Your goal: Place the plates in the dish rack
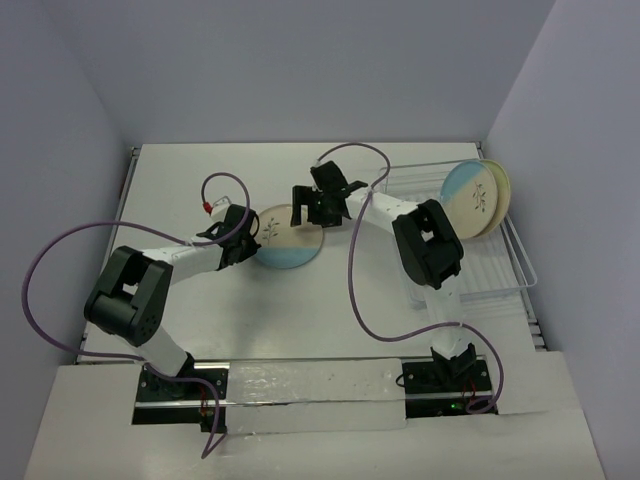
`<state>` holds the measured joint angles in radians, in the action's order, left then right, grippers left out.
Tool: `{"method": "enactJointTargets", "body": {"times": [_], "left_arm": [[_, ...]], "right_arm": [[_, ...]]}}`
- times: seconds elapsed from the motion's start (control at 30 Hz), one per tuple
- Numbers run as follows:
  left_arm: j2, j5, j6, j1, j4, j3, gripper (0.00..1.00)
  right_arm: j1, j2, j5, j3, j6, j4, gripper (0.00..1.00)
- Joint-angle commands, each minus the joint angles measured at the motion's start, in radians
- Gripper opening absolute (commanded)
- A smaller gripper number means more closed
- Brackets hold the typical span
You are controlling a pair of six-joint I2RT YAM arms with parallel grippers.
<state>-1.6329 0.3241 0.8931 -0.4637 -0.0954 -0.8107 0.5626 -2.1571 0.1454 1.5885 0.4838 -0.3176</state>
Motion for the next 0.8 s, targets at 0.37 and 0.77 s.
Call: {"method": "enactJointTargets", "body": {"times": [0.37,0.77], "left_arm": [[-0.031,-0.034,-0.024,-0.016,-0.034,0.008,0.00],[-0.050,-0.056,-0.027,-0.018,-0.015,0.005,0.00]], "right_arm": [[0.036,0.098,0.270,-0.043,-0.063,0.075,0.91],[0.034,0.171,0.437,-0.067,-0.009,0.197,0.65]]}}
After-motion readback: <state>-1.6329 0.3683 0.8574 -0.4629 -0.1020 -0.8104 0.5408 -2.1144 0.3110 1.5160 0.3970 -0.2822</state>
